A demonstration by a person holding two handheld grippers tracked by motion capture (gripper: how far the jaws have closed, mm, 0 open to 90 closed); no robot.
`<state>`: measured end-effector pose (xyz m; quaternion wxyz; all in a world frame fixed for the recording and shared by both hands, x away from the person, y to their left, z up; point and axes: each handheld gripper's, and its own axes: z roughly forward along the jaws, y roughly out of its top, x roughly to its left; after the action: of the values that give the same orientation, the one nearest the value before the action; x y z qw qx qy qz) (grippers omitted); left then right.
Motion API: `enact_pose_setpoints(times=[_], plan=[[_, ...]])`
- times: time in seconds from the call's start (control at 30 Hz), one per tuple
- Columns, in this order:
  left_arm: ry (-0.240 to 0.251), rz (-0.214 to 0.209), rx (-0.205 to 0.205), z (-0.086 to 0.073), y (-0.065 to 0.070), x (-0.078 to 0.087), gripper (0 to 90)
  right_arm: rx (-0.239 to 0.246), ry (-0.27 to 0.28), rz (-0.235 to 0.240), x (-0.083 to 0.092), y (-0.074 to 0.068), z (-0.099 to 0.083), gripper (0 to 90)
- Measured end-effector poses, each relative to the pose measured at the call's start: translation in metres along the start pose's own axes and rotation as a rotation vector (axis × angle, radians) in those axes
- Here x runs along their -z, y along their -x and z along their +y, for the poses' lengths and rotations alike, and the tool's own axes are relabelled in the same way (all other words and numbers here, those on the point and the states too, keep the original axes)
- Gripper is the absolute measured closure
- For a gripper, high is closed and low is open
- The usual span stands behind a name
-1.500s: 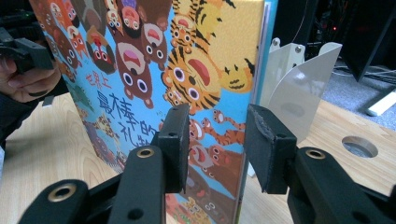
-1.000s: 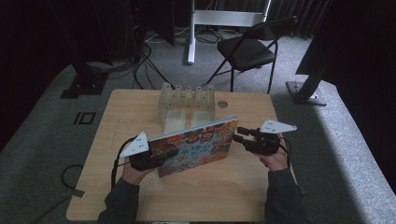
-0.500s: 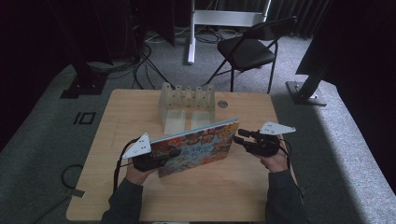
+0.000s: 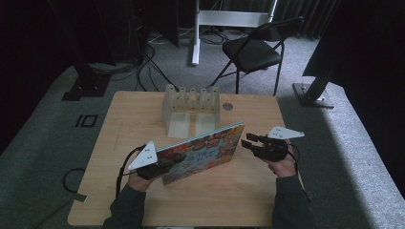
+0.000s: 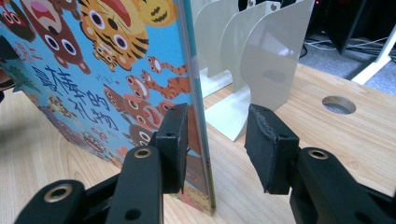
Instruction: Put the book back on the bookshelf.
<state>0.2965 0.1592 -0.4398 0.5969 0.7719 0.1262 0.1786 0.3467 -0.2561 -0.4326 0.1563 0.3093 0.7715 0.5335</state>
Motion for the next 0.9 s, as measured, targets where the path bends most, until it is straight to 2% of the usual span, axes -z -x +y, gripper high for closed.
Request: enact_pose_setpoints(times=[0.23,0.43,0.73,0.9], plan=[[-0.008,0.046,-0.019,0.001,0.007,-0.001,80.1,-0.007,-0.001,-0.018,0.001,0.003,-0.003,59.0],[0.009,0.052,0.008,-0.001,0.008,-0.002,80.3,-0.013,-0.011,-0.046,0.001,0.006,-0.008,57.5],[0.070,0.091,0.051,-0.009,0.003,-0.004,77.0,-0.024,-0.035,-0.076,-0.003,0.009,-0.015,54.7],[0.097,0.099,0.083,-0.015,0.001,-0.007,73.8,-0.031,-0.040,-0.084,-0.004,0.011,-0.020,52.4]])
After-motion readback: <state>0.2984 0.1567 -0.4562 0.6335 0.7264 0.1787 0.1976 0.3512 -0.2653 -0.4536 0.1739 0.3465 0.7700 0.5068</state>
